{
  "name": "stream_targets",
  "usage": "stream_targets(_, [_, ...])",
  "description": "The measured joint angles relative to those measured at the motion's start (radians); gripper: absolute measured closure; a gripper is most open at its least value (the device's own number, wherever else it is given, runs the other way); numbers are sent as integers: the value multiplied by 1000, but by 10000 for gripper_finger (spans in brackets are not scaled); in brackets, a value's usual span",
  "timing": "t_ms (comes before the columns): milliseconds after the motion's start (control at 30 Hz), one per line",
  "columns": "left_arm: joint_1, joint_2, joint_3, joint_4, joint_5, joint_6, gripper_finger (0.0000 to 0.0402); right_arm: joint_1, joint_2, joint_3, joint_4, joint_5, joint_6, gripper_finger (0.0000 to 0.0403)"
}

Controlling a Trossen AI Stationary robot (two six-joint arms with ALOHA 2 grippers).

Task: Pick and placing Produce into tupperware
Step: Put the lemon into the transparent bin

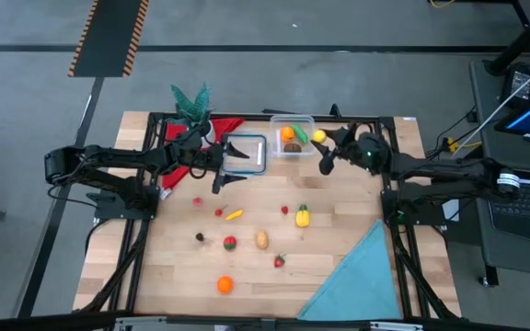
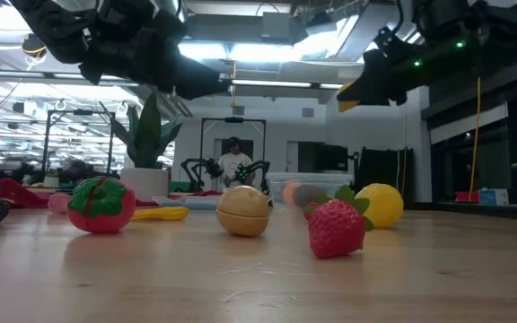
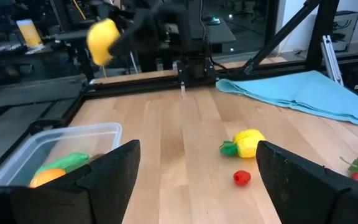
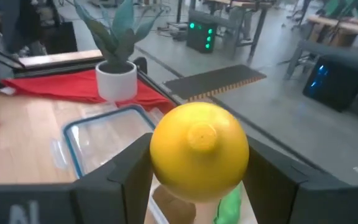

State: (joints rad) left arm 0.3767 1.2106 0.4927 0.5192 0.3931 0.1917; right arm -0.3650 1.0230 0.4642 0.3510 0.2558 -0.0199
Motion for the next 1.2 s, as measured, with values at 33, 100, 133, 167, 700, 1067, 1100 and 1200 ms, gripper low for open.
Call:
stream_targets(33, [0, 0, 0, -9, 0, 0, 88, -15, 8, 14, -12, -15, 15, 195])
stream_targets(100, [0, 0, 0, -22, 0, 0, 88, -41, 25, 45, -54, -36, 35, 195])
stream_targets(133, [0, 0, 0, -25, 0, 0, 88, -51, 35, 60, -77, -47, 43, 195])
stream_targets(167, [0, 0, 0, -30, 0, 0, 88, -60, 47, 77, -97, -61, 44, 195])
stream_targets(700, [0, 0, 0, -38, 0, 2, 88, -153, 354, 435, -346, -208, 11, 195])
stream_targets(1067, [0, 0, 0, -40, -3, 2, 88, -208, 440, 533, -389, -320, 0, 195])
stream_targets(1100, [0, 0, 0, -40, -10, 2, 88, -213, 446, 533, -393, -332, 11, 195])
stream_targets(1200, [1, 0, 0, -40, -12, 2, 88, -220, 473, 534, -397, -359, 17, 195])
